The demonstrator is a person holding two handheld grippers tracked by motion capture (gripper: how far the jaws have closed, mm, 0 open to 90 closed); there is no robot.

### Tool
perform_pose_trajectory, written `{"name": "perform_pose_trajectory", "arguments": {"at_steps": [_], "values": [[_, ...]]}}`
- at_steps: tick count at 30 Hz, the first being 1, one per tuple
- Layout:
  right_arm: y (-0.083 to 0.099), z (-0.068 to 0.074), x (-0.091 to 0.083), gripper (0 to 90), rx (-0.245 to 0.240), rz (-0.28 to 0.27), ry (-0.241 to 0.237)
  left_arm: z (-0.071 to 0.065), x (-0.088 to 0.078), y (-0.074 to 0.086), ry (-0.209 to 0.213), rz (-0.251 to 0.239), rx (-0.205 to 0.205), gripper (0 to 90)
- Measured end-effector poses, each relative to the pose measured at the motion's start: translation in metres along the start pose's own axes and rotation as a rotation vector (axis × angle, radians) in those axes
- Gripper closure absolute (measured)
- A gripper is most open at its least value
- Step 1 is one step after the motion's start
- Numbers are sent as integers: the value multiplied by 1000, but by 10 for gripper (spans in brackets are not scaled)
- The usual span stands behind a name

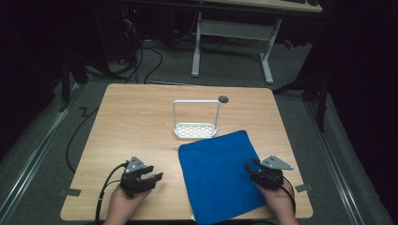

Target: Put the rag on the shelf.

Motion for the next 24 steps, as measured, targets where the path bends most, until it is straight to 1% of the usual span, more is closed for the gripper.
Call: {"name": "perform_pose_trajectory", "arguments": {"at_steps": [1, 2, 3, 4, 5, 7, 8, 9, 10, 11, 12, 14, 15, 17, 18, 19, 20, 21, 22, 23, 24], "values": [[0, 0, 0, 596, 0, 0, 0, 6, -3, -1, -11, -15, -17, 490], [-1, 0, 1, 602, 3, 2, 2, 11, -4, -2, -12, -26, -35, 489], [-1, 0, 1, 612, 4, 2, 6, 13, -3, -4, -1, -35, -59, 482], [1, 1, 0, 630, 5, 6, 9, 11, 0, -3, 15, -29, -57, 473], [1, 1, 0, 630, 5, 6, 9, 11, 0, -3, 15, -29, -57, 473], [1, 1, -1, 632, 3, 8, 13, 6, 7, 0, 16, -3, -28, 475], [1, 0, -1, 632, 12, 9, 12, 2, 10, 2, 25, 13, -16, 475], [0, -1, -1, 626, 24, 5, 9, 0, 12, 2, 31, 18, -13, 476], [-1, -3, 0, 626, 36, 0, 11, -8, 16, 2, 54, 21, -11, 487], [-1, -3, 0, 626, 36, 0, 11, -8, 16, 2, 54, 21, -11, 502], [-1, -4, 1, 626, 36, 0, 10, -13, 17, 2, 67, 25, -1, 502], [-1, -4, 1, 616, 42, 2, 4, -24, 21, 0, 79, 29, 31, 535], [0, -3, 2, 617, 40, 6, 1, -28, 22, -2, 86, 23, 38, 568], [1, -3, 2, 618, 9, 8, 4, -41, 27, -5, 127, 11, 32, 602], [1, -3, 2, 620, 4, 8, 4, -48, 29, -7, 151, 11, 25, 623], [1, -3, 2, 622, 4, 6, 2, -53, 31, -8, 165, 9, 23, 645], [0, -3, 2, 626, 5, 3, 1, -62, 34, -10, 192, 9, 23, 669], [0, -3, 1, 630, 6, 1, -2, -68, 36, -11, 214, 20, 30, 716], [0, -3, 1, 631, 9, 1, -3, -78, 40, -10, 240, 39, 53, 779], [0, -2, 1, 637, 12, 2, -7, -85, 43, -10, 247, 54, 76, 850], [0, -2, 2, 645, 9, 2, -10, -90, 45, -9, 252, 64, 94, 880]]}}
Point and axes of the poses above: each handheld gripper's, and its own axes: x roughly forward along the jaws, y roughly out of its underside, z roughly to its left, the point moved 9 cm from there along x, roughly forward along the jaws, and after that the axes turned 2 degrees about y, right-handed, at the moved point
